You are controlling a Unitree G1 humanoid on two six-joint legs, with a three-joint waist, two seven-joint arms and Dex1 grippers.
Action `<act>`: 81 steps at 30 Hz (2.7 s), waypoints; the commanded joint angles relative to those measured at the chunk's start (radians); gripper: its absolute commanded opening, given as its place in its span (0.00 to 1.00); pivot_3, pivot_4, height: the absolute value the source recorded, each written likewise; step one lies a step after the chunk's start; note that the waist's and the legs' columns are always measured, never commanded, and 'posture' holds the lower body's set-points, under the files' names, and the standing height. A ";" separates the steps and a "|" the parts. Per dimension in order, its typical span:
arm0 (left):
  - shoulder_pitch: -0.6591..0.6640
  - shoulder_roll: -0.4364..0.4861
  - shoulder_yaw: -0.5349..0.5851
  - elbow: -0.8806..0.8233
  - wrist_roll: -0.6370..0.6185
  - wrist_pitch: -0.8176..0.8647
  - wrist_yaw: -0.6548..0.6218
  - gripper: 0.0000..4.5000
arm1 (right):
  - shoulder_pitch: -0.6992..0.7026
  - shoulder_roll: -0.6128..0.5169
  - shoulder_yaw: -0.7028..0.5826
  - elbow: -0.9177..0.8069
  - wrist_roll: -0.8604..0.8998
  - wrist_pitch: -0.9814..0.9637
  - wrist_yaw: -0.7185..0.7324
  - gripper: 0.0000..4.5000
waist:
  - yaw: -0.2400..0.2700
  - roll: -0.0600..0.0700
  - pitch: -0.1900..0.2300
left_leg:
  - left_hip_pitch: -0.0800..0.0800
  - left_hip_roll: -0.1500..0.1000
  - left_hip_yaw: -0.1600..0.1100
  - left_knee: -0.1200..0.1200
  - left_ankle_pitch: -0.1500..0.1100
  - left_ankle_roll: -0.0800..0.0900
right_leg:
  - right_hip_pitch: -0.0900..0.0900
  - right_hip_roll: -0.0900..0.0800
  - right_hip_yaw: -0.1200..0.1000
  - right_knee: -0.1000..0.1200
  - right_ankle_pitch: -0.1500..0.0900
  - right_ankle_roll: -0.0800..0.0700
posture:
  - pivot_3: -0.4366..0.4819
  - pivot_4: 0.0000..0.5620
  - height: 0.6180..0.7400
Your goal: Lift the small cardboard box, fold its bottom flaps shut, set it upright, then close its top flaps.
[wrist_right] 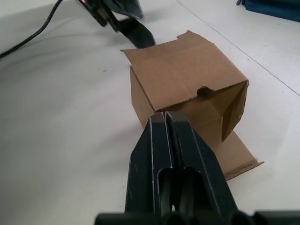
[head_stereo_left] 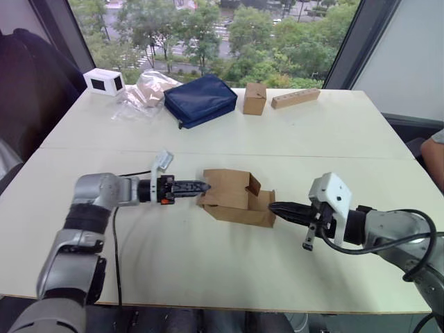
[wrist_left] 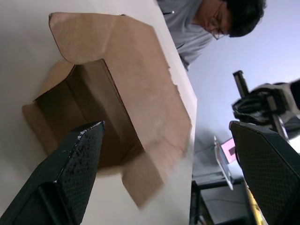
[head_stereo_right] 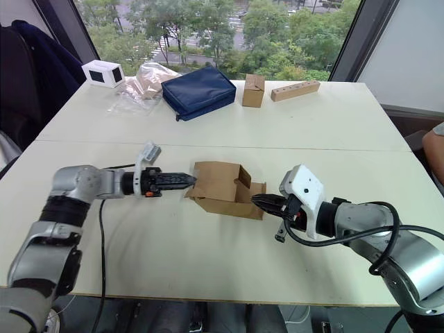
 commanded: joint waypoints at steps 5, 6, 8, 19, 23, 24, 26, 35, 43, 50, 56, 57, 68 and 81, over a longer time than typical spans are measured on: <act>-0.118 -0.092 -0.027 0.181 0.101 -0.115 -0.082 0.97 | 0.018 0.000 -0.038 -0.072 0.015 0.015 -0.045 0.00 | 0.000 0.000 0.000 | -0.001 0.000 0.000 0.000 0.000 0.000 | -0.001 0.000 0.000 0.000 0.000 0.000 | 0.48 0.27 1.00; -0.131 -0.102 -0.028 0.206 0.114 -0.129 -0.092 0.97 | 0.021 -0.001 -0.041 -0.076 0.016 0.017 -0.049 0.00 | 0.000 0.000 0.000 | -0.001 0.000 0.000 0.000 0.000 0.000 | -0.001 0.000 0.000 0.000 0.000 0.000 | 0.48 0.27 1.00; -0.154 -0.119 -0.029 0.249 0.137 -0.153 -0.112 0.97 | 0.030 -0.004 -0.047 -0.085 0.016 0.020 -0.057 0.00 | 0.000 0.000 0.000 | -0.001 0.000 0.000 0.000 0.000 0.001 | -0.001 0.000 0.000 0.000 0.000 0.000 | 0.48 0.27 1.00; -0.182 -0.144 -0.029 0.316 0.210 -0.180 -0.205 0.11 | 0.043 0.005 -0.053 -0.104 0.018 0.026 -0.098 0.00 | 0.000 0.000 0.000 | -0.001 0.000 0.000 0.000 0.000 0.001 | -0.001 0.000 0.000 0.000 0.000 0.000 | 0.48 0.27 1.00; -0.154 -0.133 -0.016 0.247 0.189 -0.111 -0.218 0.01 | 0.033 0.016 -0.043 -0.094 -0.004 0.012 -0.117 0.00 | 0.000 0.000 0.000 | -0.002 0.000 0.000 0.000 -0.001 0.001 | -0.001 0.000 0.000 0.000 0.000 0.000 | 0.48 0.27 1.00; -0.148 -0.130 -0.012 0.228 0.181 -0.091 -0.217 0.01 | 0.028 0.020 -0.040 -0.089 -0.011 0.008 -0.123 0.00 | -0.001 0.000 0.000 | -0.002 0.000 0.000 0.000 -0.001 0.001 | -0.001 0.000 0.000 0.000 0.000 0.000 | 0.48 0.27 1.00; -0.119 -0.118 0.007 0.138 0.148 -0.029 -0.203 0.01 | 0.000 0.050 -0.015 -0.057 -0.058 -0.013 -0.163 0.00 | -0.001 0.000 0.000 | -0.002 0.000 -0.001 0.000 -0.001 0.001 | -0.001 0.000 0.000 0.000 0.000 0.000 | 0.48 0.27 1.00; 0.039 -0.097 0.204 -0.273 -0.052 0.269 -0.010 0.01 | -0.174 0.225 0.115 0.191 -0.304 -0.156 -0.302 0.00 | -0.006 0.000 0.000 | -0.002 0.001 0.000 0.000 0.003 -0.004 | -0.003 0.000 0.002 0.003 0.000 0.000 | 0.48 0.27 1.00; 0.100 -0.118 0.294 -0.377 -0.131 0.324 0.115 0.01 | -0.243 0.292 0.252 0.252 -0.358 -0.215 -0.216 0.00 | -0.004 0.000 0.000 | -0.002 0.000 0.000 0.000 0.003 -0.006 | -0.003 0.000 0.003 0.003 0.000 0.000 | 0.48 0.27 1.00; 0.163 -0.107 0.288 -0.399 -0.161 0.288 0.125 0.01 | -0.278 0.339 0.339 0.248 -0.376 -0.222 -0.155 0.00 | -0.007 0.000 0.000 | -0.002 0.000 -0.001 0.000 0.004 -0.007 | -0.003 0.000 0.003 0.003 0.000 0.000 | 0.48 0.27 1.00; 0.205 -0.095 0.275 -0.417 -0.179 0.253 0.125 0.01 | -0.309 0.361 0.339 0.265 -0.384 -0.219 -0.129 0.00 | -0.004 0.000 0.000 | -0.001 0.000 -0.001 0.000 0.004 -0.007 | -0.003 0.000 0.003 0.003 0.000 0.000 | 0.48 0.27 1.00; 0.210 -0.093 0.271 -0.417 -0.179 0.244 0.124 0.01 | -0.310 0.359 0.338 0.267 -0.389 -0.221 -0.123 0.00 | -0.004 0.000 0.000 | -0.001 0.000 -0.001 0.000 0.004 -0.007 | -0.003 0.000 0.003 0.003 0.000 0.000 | 0.48 0.27 1.00; 0.217 -0.049 0.278 -0.360 -0.187 0.156 0.095 0.01 | -0.183 0.239 0.062 0.157 -0.279 -0.123 -0.074 0.00 | 0.000 0.000 0.000 | -0.002 0.000 0.000 0.000 0.004 -0.007 | -0.002 0.000 0.003 0.002 0.000 0.000 | 0.48 0.27 1.00; 0.170 0.024 0.231 -0.290 -0.190 0.130 -0.027 0.01 | 0.068 0.196 -0.029 -0.021 -0.043 0.022 -0.044 0.00 | -0.003 0.000 0.000 | 0.000 0.001 -0.001 0.000 0.001 -0.001 | -0.001 0.000 0.003 0.002 0.000 0.000 | 0.48 0.27 1.00</act>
